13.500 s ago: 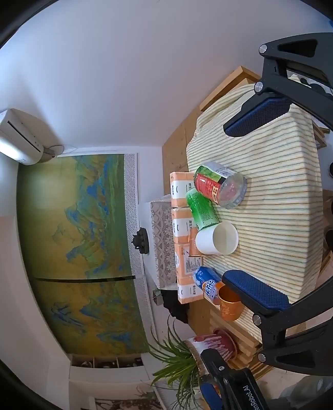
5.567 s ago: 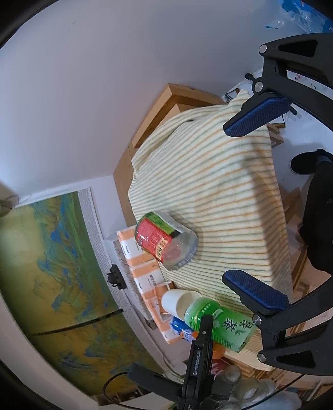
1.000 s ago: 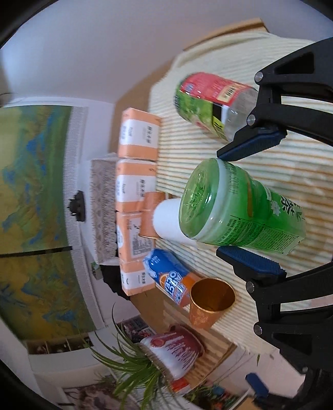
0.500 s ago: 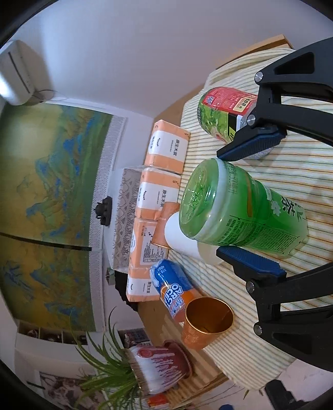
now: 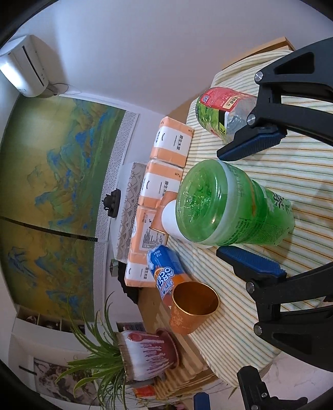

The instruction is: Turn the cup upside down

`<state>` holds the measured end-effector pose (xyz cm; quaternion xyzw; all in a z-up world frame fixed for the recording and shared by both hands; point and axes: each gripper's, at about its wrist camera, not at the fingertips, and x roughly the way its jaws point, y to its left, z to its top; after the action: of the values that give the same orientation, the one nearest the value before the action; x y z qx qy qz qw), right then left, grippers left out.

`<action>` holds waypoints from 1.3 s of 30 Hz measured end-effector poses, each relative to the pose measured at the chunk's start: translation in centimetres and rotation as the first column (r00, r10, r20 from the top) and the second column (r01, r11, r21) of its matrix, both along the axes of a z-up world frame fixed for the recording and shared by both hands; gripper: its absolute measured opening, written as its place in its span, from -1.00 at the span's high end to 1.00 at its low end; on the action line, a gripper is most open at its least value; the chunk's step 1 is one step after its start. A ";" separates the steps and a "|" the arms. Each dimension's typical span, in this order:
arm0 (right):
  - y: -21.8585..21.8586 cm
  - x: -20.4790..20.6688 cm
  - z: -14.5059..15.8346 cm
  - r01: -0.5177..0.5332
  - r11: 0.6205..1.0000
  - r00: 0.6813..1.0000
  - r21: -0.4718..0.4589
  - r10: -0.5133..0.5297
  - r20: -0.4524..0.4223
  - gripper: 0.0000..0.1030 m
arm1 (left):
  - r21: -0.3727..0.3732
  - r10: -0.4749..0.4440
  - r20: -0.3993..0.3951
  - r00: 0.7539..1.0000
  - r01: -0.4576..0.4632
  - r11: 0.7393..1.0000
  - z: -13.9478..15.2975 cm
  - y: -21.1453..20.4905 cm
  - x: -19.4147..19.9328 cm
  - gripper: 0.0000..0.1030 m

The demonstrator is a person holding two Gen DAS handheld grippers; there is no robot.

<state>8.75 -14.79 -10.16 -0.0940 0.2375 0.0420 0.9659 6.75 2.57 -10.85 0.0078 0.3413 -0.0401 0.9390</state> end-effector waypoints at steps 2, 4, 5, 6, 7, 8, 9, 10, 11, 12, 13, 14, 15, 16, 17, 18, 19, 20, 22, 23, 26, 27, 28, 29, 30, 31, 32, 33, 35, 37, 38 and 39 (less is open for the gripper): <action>0.0 -0.1 0.1 -0.003 1.000 1.000 0.003 0.003 0.002 -0.40 | -0.004 0.000 0.002 1.000 0.000 1.000 0.1 0.1 -0.1 -0.86; 0.0 -0.4 0.2 -0.005 1.000 1.000 0.008 0.005 0.011 -0.51 | -0.009 0.002 0.003 1.000 -0.002 1.000 0.2 0.1 -0.1 -0.86; -0.1 -0.5 0.4 -0.011 1.000 1.000 0.014 0.010 0.015 -0.54 | -0.010 0.002 0.002 1.000 -0.002 1.000 0.2 0.1 -0.1 -0.86; -0.1 -0.7 0.5 -0.015 1.000 1.000 0.022 0.015 0.018 -0.56 | -0.010 0.001 0.000 1.000 -0.001 1.000 0.2 0.1 -0.1 -0.86; -0.1 -0.9 0.6 -0.016 0.999 1.000 0.028 0.016 0.018 -0.56 | -0.015 0.000 0.000 1.000 0.000 1.000 0.3 0.0 -0.1 -0.86; -0.1 -1.0 0.7 -0.019 0.999 1.000 0.032 0.018 0.016 -0.56 | -0.017 -0.001 0.002 1.000 0.001 1.000 0.4 0.0 -0.1 -0.86; -0.2 -1.2 0.9 -0.021 0.999 1.000 0.037 0.021 0.015 -0.56 | -0.019 -0.002 0.007 1.000 0.002 1.000 0.6 0.0 -0.2 -0.86; -0.2 -1.5 1.0 -0.023 0.999 1.000 0.043 0.023 0.017 -0.56 | -0.018 -0.002 0.013 1.000 0.002 1.000 0.7 -0.1 -0.2 -0.86; -0.2 -1.8 1.2 -0.024 0.999 1.000 0.046 0.023 0.019 -0.57 | -0.018 -0.001 0.020 1.000 0.002 1.000 1.0 -0.2 -0.1 -0.86; -0.3 -2.2 1.3 -0.021 0.999 1.000 0.050 0.020 0.021 -0.57 | -0.021 -0.002 0.030 1.000 0.002 1.000 1.2 -0.3 -0.2 -0.86; -0.5 -2.6 1.5 -0.018 0.998 1.000 0.060 0.016 0.024 -0.57 | -0.028 -0.004 0.040 0.999 0.005 1.000 1.5 -0.3 -0.2 -0.86; -0.7 -3.1 1.6 -0.015 0.997 1.000 0.074 0.013 0.027 -0.59 | -0.031 -0.005 0.049 0.999 0.007 0.999 1.8 -0.4 -0.3 -0.86; -1.0 -3.6 1.8 -0.011 0.996 1.000 0.091 0.008 0.029 -0.65 | -0.033 -0.006 0.060 0.998 0.008 0.999 2.0 -0.5 -0.4 -0.86; -1.2 -4.0 1.9 -0.009 0.994 1.000 0.105 0.006 0.029 -0.68 | -0.034 -0.006 0.072 0.997 0.009 0.999 2.3 -0.7 -0.4 -0.86; -1.6 -4.4 2.1 -0.005 0.993 1.000 0.119 0.002 0.027 -0.69 | -0.036 -0.008 0.081 0.997 0.011 0.999 2.6 -0.8 -0.5 -0.86; -1.8 -4.7 2.2 -0.001 0.992 1.000 0.128 -0.003 0.025 -0.69 | -0.040 -0.008 0.096 0.995 0.012 0.999 2.9 -0.9 -0.6 -0.86; -2.0 -5.1 2.3 0.004 0.991 1.000 0.136 -0.007 0.024 -0.69 | -0.044 -0.008 0.111 0.994 0.013 0.999 3.2 -1.1 -0.7 -0.87; -2.3 -5.6 2.4 0.010 0.989 1.000 0.144 -0.014 0.024 -0.69 | -0.048 -0.008 0.127 0.992 0.015 0.999 3.5 -1.2 -0.9 -0.88; -2.9 -6.6 2.9 0.025 0.985 0.999 0.171 -0.029 0.025 -0.70 | -0.054 -0.007 0.165 0.986 0.016 0.998 4.2 -1.5 -1.4 -0.92; -3.1 -6.9 3.0 0.028 0.984 0.999 0.178 -0.034 0.028 -0.71 | -0.058 -0.006 0.183 0.983 0.016 0.998 4.5 -1.6 -1.7 -0.93; -3.9 -8.1 3.6 0.054 0.979 0.997 0.198 -0.063 0.037 -0.76 | -0.062 -0.005 0.231 0.973 0.020 0.998 5.4 -2.0 -2.5 -0.96; -4.2 -8.4 3.8 0.059 0.977 0.997 0.206 -0.068 0.039 -0.78 | -0.061 -0.006 0.251 0.968 0.022 0.998 5.7 -2.2 -2.9 -0.99; -4.5 -8.8 4.0 0.068 0.974 0.996 0.214 -0.078 0.041 -0.78 | -0.061 -0.008 0.262 0.965 0.025 0.998 5.9 -2.4 -3.1 -0.99; -4.7 -9.0 4.2 0.073 0.973 0.995 0.218 -0.084 0.044 -0.78 | -0.063 -0.009 0.273 0.962 0.027 0.998 6.2 -2.5 -3.5 -0.99; -4.9 -9.3 4.3 0.079 0.972 0.995 0.222 -0.091 0.048 -0.79 | -0.065 -0.011 0.280 0.960 0.030 0.997 6.4 -2.6 -3.8 -0.99; -5.1 -9.5 4.4 0.084 0.971 0.994 0.225 -0.098 0.050 -0.79 | -0.067 -0.013 0.286 0.958 0.034 0.997 6.5 -2.7 -4.0 -0.99; -5.2 -9.7 4.5 0.089 0.970 0.993 0.228 -0.103 0.050 -0.80 | -0.069 -0.016 0.292 0.956 0.038 0.997 6.6 -2.9 -4.3 -0.99; -5.4 -9.9 4.6 0.096 0.968 0.993 0.231 -0.111 0.050 -0.80 | -0.067 -0.022 0.294 0.956 0.043 0.997 6.8 -3.0 -4.5 -0.99; -5.7 -10.3 4.6 0.102 0.965 0.992 0.240 -0.118 0.053 -0.81 | -0.061 -0.029 0.299 0.954 0.049 0.997 6.9 -3.2 -4.9 -0.99; -5.8 -10.6 4.7 0.110 0.964 0.990 0.242 -0.127 0.058 -0.82 | -0.049 -0.038 0.303 0.952 0.056 0.997 6.9 -3.6 -5.3 -0.99; -5.9 -10.7 4.8 0.112 0.963 0.990 0.244 -0.130 0.060 -0.83 | -0.046 -0.042 0.304 0.952 0.058 0.997 7.0 -3.7 -5.4 -0.99; -5.9 -10.9 4.8 0.112 0.962 0.989 0.247 -0.131 0.061 -0.83 | -0.042 -0.044 0.305 0.951 0.060 0.997 7.0 -3.9 -5.6 -0.99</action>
<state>-2.16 -20.73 -5.40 0.0384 0.1984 0.0075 0.9794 1.19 -1.31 -3.84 -0.0009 0.1914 -0.0718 0.9789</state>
